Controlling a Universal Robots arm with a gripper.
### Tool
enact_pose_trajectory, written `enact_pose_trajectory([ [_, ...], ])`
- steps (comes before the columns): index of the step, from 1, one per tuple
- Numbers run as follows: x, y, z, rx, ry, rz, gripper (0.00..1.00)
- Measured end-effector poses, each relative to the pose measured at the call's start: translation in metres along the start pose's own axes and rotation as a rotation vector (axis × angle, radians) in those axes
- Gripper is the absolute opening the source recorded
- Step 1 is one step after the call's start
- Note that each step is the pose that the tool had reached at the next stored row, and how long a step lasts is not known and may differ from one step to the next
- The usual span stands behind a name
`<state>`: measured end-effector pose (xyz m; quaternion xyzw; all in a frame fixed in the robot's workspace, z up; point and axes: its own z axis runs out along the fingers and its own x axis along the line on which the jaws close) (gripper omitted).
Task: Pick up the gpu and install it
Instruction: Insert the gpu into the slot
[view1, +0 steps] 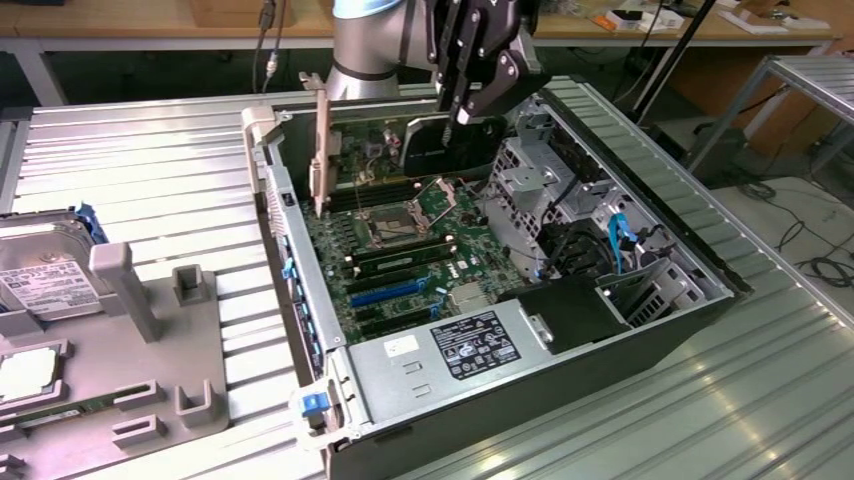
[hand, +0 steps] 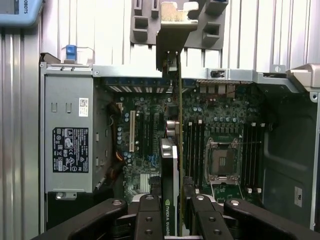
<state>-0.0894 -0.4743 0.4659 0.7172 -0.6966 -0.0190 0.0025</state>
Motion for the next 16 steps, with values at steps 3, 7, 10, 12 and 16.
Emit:
enact_pose_trajectory([
  [3,-0.002,-0.0003,0.0018,0.004,0.0001,0.0,0.27],
  [7,-0.005,-0.0012,0.0046,0.008,0.0003,0.0,0.27],
  [10,-0.007,-0.0021,0.0065,0.0102,0.0003,0.0,0.27],
  [12,-0.008,-0.0024,0.0078,0.0122,0.0003,0.0,0.27],
  [16,-0.01,-0.0039,0.0109,0.0138,0.0004,0.0,0.27],
])
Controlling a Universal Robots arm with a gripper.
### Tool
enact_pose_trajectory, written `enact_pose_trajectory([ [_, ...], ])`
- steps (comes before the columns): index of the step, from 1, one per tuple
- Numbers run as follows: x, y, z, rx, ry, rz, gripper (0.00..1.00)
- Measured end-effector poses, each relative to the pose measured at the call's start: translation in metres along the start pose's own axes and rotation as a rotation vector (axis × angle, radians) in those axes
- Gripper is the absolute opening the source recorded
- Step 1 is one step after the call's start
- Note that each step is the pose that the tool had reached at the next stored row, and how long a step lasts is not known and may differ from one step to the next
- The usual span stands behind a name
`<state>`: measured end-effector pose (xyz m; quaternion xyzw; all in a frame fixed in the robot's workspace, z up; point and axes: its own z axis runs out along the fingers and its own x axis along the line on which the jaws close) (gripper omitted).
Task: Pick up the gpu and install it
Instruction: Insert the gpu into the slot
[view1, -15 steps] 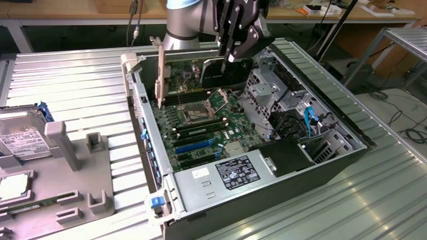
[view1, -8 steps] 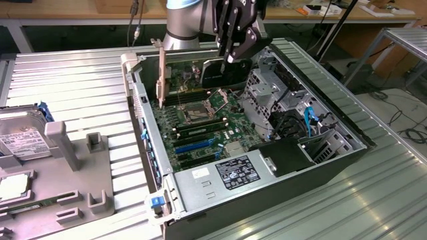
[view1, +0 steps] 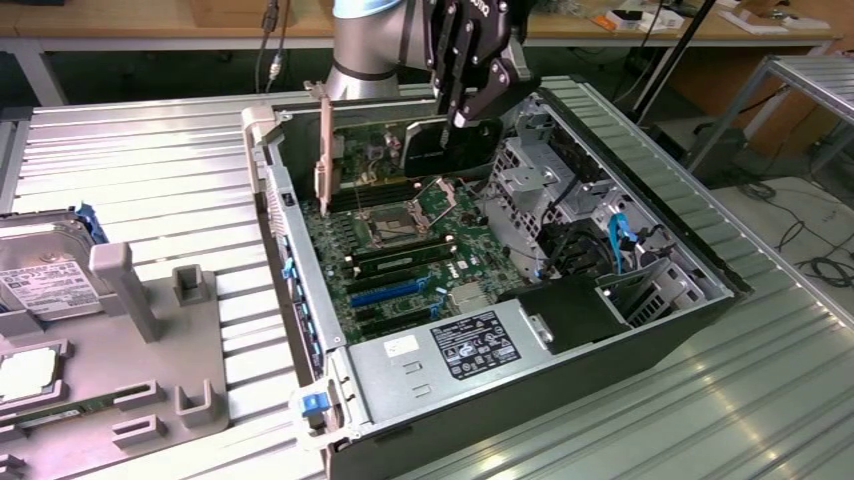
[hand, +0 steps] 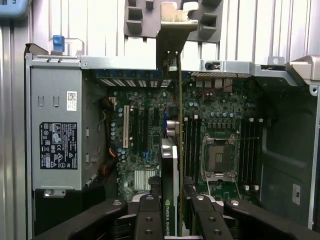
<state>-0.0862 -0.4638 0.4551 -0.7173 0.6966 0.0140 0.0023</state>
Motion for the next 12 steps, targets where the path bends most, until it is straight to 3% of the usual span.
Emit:
enact_pose_trajectory([
  [12,-0.0033,-0.0016,0.0038,0.0,0.0,0.0,0.27],
])
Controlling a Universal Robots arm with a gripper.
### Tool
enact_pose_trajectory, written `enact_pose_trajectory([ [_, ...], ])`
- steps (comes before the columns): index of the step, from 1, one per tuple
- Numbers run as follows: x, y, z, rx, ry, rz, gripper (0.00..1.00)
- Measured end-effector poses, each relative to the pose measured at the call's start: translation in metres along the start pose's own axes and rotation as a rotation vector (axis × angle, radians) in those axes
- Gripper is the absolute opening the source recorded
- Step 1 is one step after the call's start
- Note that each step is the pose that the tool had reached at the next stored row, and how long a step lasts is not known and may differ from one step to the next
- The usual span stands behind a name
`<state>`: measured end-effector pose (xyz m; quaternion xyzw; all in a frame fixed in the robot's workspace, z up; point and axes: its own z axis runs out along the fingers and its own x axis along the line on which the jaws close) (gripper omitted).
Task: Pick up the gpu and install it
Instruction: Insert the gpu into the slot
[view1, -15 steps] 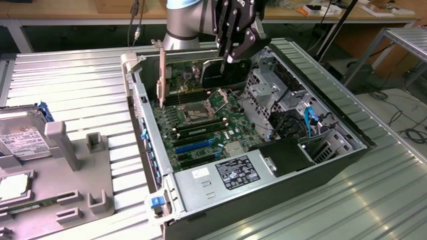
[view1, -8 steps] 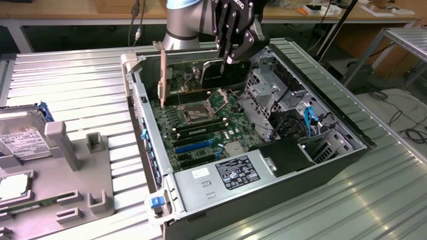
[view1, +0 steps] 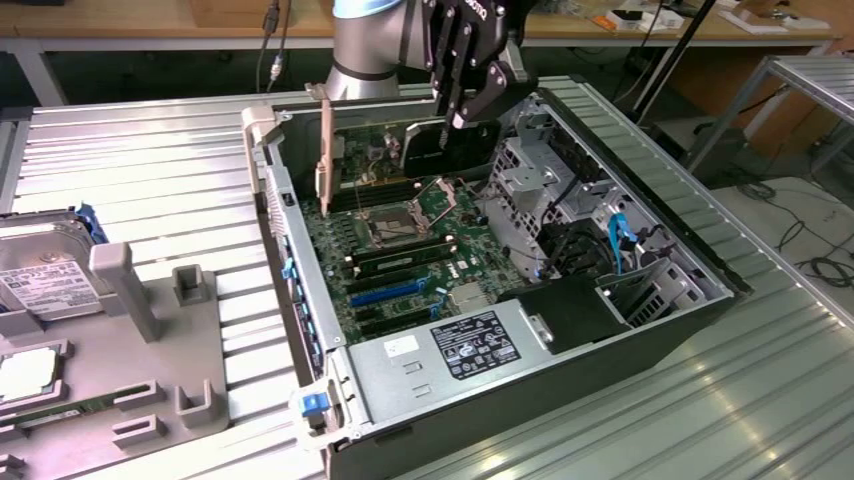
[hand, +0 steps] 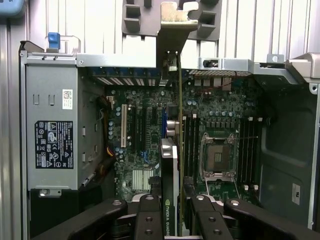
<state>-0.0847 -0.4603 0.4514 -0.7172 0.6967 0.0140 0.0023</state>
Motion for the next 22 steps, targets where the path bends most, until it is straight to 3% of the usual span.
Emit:
enact_pose_trajectory([
  [7,0.0,-0.0001,0.0079,0.0025,0.0,0.0,0.27],
  [22,-0.019,-0.001,0.0212,0.0039,0.0,0.003,0.27],
])
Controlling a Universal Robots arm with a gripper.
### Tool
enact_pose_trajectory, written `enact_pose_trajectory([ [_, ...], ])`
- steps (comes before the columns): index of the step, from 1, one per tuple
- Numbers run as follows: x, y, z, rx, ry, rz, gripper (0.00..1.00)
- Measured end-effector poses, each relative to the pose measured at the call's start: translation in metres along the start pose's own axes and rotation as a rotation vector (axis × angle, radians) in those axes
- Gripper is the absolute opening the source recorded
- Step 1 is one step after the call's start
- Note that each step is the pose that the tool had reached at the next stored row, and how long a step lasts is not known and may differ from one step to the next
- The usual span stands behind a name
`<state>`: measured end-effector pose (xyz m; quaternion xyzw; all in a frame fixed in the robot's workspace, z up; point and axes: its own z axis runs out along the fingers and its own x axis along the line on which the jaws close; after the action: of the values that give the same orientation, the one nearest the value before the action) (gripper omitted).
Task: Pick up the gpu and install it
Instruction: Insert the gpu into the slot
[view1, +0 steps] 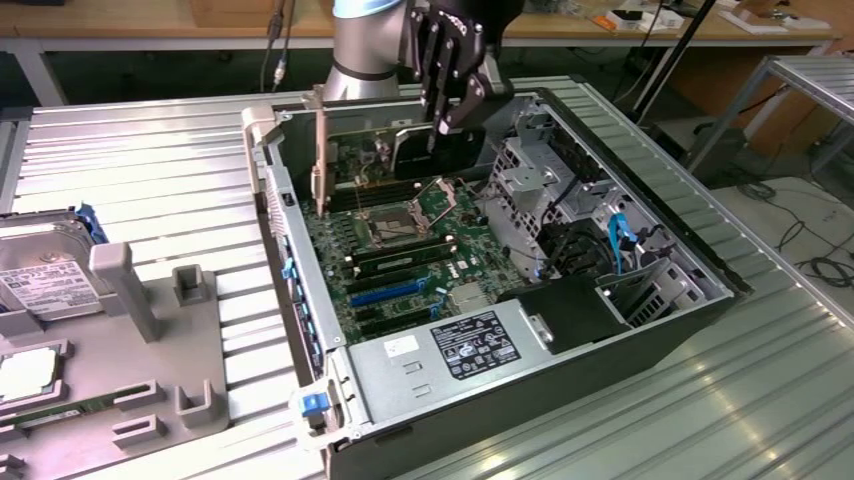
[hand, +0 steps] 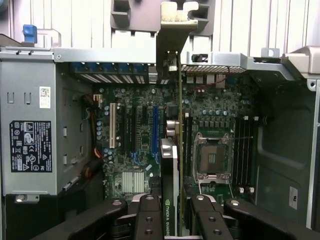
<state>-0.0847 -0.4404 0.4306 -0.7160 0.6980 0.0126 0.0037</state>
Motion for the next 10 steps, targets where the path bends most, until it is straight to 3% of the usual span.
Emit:
enact_pose_trajectory([
  [10,-0.012,-0.0008,0.0065,0.0004,0.0,0.003,0.27],
])
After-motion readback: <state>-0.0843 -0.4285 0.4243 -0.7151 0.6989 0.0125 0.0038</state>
